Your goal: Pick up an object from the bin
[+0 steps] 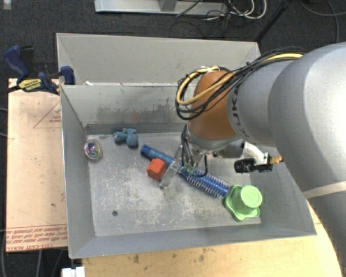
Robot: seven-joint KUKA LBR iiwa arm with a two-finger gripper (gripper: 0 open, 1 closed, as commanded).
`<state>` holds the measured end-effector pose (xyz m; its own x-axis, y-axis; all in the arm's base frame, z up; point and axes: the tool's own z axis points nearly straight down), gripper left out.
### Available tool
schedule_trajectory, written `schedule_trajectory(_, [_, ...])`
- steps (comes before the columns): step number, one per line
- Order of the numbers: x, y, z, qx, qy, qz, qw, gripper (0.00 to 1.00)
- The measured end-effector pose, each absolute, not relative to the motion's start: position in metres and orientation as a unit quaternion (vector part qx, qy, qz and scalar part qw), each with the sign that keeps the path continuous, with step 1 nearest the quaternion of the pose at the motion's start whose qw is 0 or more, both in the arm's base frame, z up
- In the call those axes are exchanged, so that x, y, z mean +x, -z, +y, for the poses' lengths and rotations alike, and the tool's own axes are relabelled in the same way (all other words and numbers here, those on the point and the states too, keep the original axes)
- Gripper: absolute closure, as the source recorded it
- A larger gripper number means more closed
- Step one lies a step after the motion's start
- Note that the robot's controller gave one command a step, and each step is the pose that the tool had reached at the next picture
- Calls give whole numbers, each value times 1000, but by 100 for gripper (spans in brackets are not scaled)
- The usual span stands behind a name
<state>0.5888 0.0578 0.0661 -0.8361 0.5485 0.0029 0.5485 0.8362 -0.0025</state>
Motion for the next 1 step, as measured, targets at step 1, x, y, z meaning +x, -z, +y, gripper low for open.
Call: schedule_trajectory(1, [591, -70, 58, -286, 1, -958, -1, 100])
